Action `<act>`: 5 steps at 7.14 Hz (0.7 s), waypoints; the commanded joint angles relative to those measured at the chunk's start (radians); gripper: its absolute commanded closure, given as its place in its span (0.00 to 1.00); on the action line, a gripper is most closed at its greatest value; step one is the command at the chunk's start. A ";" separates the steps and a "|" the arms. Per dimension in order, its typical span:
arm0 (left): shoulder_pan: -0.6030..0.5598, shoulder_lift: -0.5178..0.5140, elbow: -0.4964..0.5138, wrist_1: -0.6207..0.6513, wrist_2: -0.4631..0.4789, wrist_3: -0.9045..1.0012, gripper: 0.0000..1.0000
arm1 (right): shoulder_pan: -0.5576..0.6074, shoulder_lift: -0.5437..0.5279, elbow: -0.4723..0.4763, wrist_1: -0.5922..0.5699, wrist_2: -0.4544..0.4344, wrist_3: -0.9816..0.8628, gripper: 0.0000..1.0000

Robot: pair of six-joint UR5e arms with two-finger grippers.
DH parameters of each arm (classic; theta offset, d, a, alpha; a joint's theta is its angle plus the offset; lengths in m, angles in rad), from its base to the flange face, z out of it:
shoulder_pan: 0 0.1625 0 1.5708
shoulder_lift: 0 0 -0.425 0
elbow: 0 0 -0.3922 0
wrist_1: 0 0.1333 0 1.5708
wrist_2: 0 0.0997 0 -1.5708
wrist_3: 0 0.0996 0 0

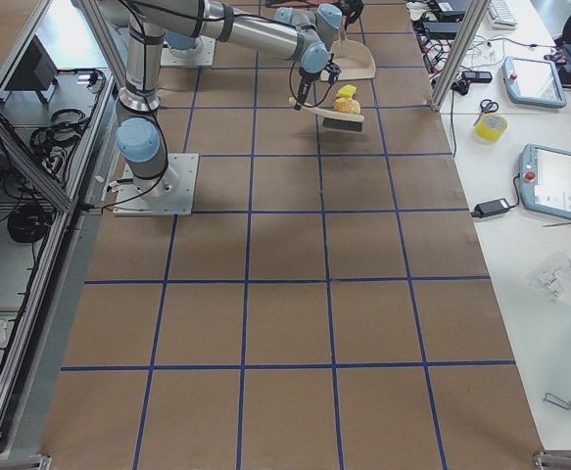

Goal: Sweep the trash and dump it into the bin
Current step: 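Lift the brush with the right gripper and move it behind the trash, then sweep the sponge, pretzel and potato into the dustpan with the right gripper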

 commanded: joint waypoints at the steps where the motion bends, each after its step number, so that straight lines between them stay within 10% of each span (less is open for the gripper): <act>1: 0.000 0.000 0.000 0.001 0.000 0.000 0.67 | 0.017 0.041 -0.009 -0.043 0.002 0.036 1.00; 5: 0.000 0.000 0.001 0.002 -0.002 0.001 0.67 | 0.075 0.067 -0.011 -0.173 0.086 0.124 1.00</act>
